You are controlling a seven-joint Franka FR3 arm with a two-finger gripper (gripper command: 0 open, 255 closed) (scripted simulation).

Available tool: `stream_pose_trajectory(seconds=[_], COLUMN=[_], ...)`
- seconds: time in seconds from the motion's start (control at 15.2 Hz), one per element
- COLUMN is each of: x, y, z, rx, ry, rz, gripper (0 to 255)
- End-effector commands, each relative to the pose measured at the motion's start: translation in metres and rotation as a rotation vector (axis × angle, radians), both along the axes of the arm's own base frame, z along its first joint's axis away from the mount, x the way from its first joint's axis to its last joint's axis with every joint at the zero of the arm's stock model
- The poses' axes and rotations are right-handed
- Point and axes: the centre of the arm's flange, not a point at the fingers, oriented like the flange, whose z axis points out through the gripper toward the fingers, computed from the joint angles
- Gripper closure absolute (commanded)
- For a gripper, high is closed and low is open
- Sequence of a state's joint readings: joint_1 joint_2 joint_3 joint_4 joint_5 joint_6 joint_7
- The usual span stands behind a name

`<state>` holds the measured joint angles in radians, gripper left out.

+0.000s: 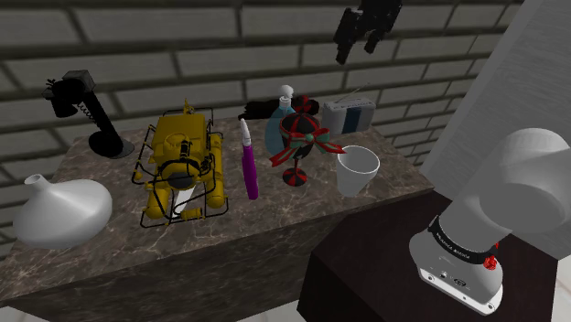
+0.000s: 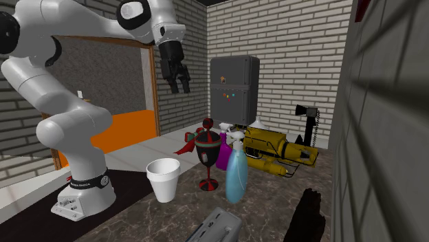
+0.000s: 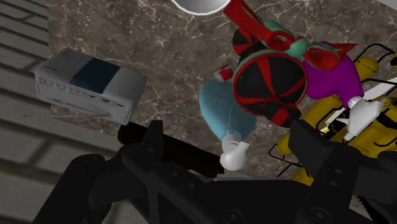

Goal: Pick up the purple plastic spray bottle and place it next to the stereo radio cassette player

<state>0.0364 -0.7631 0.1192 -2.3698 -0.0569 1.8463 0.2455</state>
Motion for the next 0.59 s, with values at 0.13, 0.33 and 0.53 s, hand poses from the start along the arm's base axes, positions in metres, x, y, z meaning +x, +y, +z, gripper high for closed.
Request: stream_pose_trajectory(seconds=[0.13, 0.33, 0.53], x=[0.012, 0.023, 0.035], y=[0.043, 0.076, 0.108], z=[-0.027, -0.048, -0.069], rx=[-0.007, -0.013, -0.018], ry=[-0.018, -0.029, -0.041], rz=[-0.014, -0.023, -0.032], gripper=[0, 0, 0])
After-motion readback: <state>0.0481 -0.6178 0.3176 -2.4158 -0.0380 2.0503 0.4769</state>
